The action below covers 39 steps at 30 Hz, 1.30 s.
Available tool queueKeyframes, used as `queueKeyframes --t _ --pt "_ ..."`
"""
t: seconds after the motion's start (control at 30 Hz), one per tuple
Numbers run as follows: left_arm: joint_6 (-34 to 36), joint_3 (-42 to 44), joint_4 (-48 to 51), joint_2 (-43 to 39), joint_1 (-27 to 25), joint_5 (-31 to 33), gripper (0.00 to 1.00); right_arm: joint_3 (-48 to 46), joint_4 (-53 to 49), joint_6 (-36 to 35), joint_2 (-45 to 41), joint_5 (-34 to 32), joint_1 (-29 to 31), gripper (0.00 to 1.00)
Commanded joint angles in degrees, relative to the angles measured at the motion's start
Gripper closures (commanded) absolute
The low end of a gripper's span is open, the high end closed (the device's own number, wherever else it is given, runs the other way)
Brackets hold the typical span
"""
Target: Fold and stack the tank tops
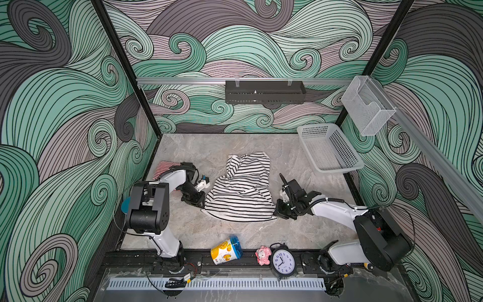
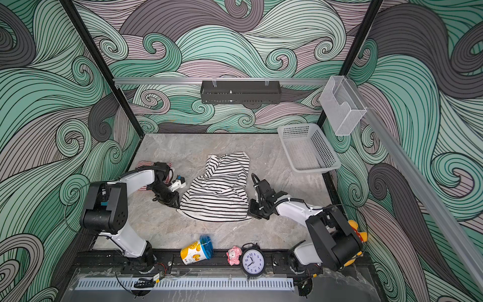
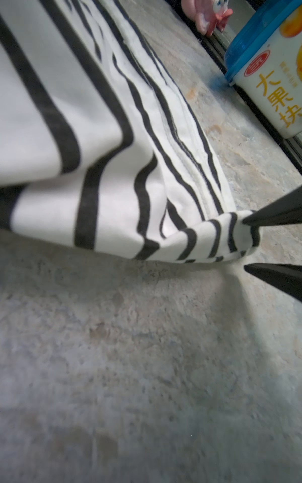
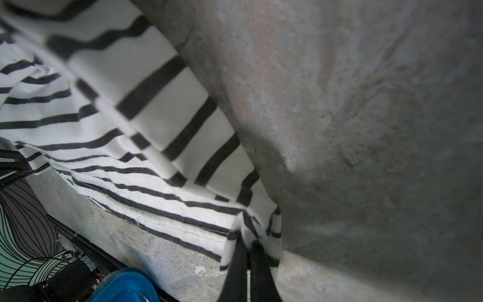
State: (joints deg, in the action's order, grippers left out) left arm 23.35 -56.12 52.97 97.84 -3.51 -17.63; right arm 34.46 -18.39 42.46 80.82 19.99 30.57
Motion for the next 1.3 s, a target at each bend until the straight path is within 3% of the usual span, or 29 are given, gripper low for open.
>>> queueKeyframes --t 0.0,0.3,0.6,0.93,1.27 --pt "0.5 -0.7 1.9 1.9 0.0 -0.7 0.7 0.5 -0.2 0.3 0.4 0.3 -0.2 1.0" --pt "0.0 -1.1 1.6 2.5 -1.4 -0.4 0.69 0.0 0.2 0.7 0.1 0.3 -0.2 1.0" --pt "-3.7 -0.3 -1.0 2.5 -5.1 6.9 0.72 -0.1 0.2 0.7 -0.3 0.3 -0.2 1.0" --pt "-6.3 0.7 -3.2 -1.0 -5.2 13.5 0.84 -0.3 0.8 0.7 0.1 0.6 -0.2 1.0" --pt "-6.4 0.2 -3.2 -4.2 -5.3 13.5 1.0 0.7 -0.8 0.3 -1.0 -0.1 -0.2 1.0"
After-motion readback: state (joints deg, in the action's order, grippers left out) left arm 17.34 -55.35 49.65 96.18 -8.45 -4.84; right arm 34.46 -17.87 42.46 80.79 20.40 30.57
